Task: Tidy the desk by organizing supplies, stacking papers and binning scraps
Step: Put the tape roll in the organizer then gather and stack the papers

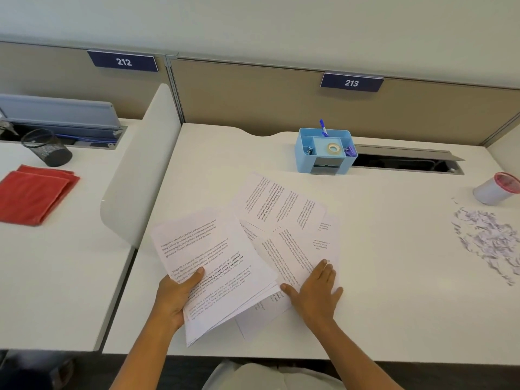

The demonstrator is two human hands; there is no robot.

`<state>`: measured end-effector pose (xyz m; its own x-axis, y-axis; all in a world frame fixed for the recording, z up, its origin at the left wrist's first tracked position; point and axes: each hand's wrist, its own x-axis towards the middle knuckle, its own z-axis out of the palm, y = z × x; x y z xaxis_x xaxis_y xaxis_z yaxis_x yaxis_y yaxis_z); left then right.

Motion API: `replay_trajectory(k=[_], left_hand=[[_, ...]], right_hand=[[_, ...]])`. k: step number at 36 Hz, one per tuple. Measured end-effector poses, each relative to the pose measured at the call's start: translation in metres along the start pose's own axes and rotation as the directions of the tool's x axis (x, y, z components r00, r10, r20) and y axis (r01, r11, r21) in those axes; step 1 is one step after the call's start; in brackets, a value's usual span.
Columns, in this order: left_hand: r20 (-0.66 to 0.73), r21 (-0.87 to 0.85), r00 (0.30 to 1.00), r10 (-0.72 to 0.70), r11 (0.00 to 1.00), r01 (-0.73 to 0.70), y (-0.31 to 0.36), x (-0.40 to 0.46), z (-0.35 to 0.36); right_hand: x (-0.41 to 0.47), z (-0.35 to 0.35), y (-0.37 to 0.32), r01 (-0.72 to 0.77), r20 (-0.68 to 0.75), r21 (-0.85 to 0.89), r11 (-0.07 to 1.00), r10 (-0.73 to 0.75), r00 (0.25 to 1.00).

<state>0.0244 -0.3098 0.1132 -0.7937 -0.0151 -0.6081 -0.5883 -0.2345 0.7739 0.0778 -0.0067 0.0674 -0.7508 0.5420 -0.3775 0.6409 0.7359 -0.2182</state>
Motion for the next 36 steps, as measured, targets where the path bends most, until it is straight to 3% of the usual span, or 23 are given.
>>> replay_trajectory(k=[12,16,18,20,22,25,27,32,36], left_hand=[[-0.007,-0.005,1.000,-0.009,1.000,0.009,-0.002,-0.004,-0.001],[-0.006,0.001,1.000,0.001,1.000,-0.001,-0.002,-0.004,-0.005],[-0.010,0.015,1.000,0.010,1.000,-0.010,-0.001,-0.004,-0.007],[-0.012,0.030,1.000,0.020,0.999,-0.020,-0.001,-0.004,-0.009],[-0.015,0.050,0.999,0.032,0.998,-0.031,0.000,-0.004,-0.011],[-0.021,0.073,0.999,0.042,0.996,-0.040,0.001,-0.002,-0.014],[-0.024,0.090,0.999,0.046,0.995,-0.043,0.001,-0.001,-0.017],[-0.011,0.129,0.999,0.052,0.990,-0.050,0.002,-0.001,-0.020],[0.018,0.149,0.999,0.042,0.988,-0.044,0.002,-0.001,-0.020]], right_hand=[[-0.005,-0.001,-0.008,0.055,-0.105,0.031,0.998,-0.052,0.993],[-0.005,-0.004,-0.014,0.024,-0.130,0.257,0.966,0.010,0.991],[-0.007,-0.004,-0.018,-0.008,-0.072,0.502,0.865,0.051,0.996],[-0.010,-0.005,-0.020,-0.052,-0.006,0.724,0.688,0.081,0.997],[-0.013,-0.010,-0.022,-0.070,0.025,0.832,0.551,0.089,0.996],[-0.014,-0.025,-0.022,-0.038,0.011,0.894,0.447,0.062,0.998],[-0.009,-0.039,-0.020,0.026,-0.043,0.899,0.437,0.029,0.999],[0.013,-0.082,-0.008,0.220,-0.239,0.799,0.560,-0.039,0.970],[0.025,-0.130,-0.004,0.326,-0.342,0.745,0.581,-0.086,0.936]])
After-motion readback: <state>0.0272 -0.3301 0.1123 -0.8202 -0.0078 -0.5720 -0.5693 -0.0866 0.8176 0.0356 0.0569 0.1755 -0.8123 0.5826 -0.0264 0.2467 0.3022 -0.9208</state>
